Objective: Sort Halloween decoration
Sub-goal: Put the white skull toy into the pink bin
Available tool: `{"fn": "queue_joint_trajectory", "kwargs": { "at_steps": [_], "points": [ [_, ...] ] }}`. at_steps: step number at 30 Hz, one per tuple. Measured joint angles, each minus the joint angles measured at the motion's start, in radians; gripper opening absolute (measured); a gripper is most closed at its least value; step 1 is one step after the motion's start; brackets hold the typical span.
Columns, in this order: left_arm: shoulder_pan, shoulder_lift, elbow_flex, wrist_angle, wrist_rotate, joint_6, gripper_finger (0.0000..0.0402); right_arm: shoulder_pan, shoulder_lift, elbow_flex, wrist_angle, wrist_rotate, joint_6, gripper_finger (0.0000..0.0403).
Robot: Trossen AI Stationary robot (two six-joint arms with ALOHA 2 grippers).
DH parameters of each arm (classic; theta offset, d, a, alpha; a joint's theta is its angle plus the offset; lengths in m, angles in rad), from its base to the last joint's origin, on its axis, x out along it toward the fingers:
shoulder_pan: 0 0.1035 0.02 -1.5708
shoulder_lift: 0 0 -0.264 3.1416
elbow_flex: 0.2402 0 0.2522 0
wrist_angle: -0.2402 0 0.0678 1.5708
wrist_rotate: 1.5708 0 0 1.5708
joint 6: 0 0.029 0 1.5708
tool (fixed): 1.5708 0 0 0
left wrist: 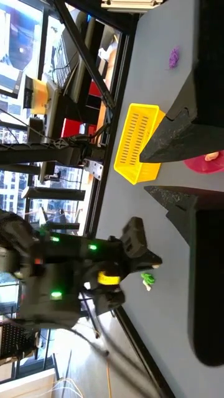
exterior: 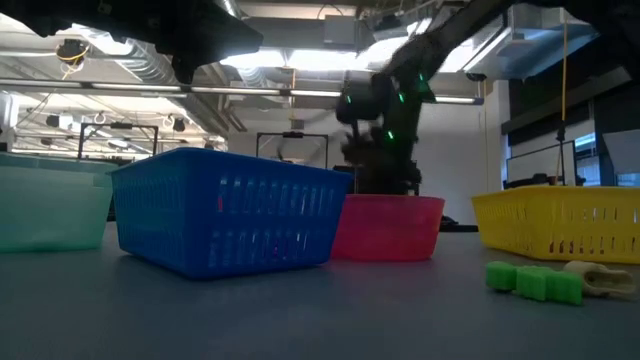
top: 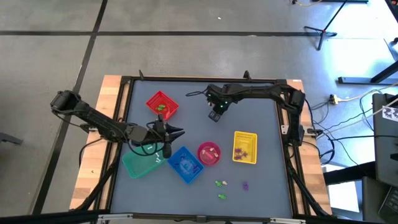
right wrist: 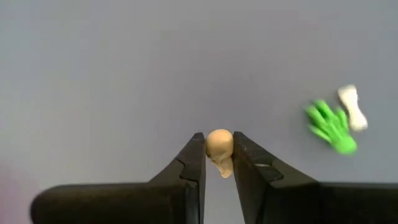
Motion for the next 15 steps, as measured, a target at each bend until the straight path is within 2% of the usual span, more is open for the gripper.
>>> {"fn": "queue_joint_trajectory", "kwargs": {
  "at_steps": [8, 15],
  "points": [
    [0.0, 0.0, 0.0, 0.0, 0.0, 0.0, 0.0056, 0.115, -0.002, 0.188, -0.104, -0.102, -0.021, 0.0056],
    [0.0, 0.0, 0.0, 0.0, 0.014, 0.0, 0.0056, 0.28, -0.003, 0.292, -0.17, -0.109, -0.063, 0.0059]
  ]
}}
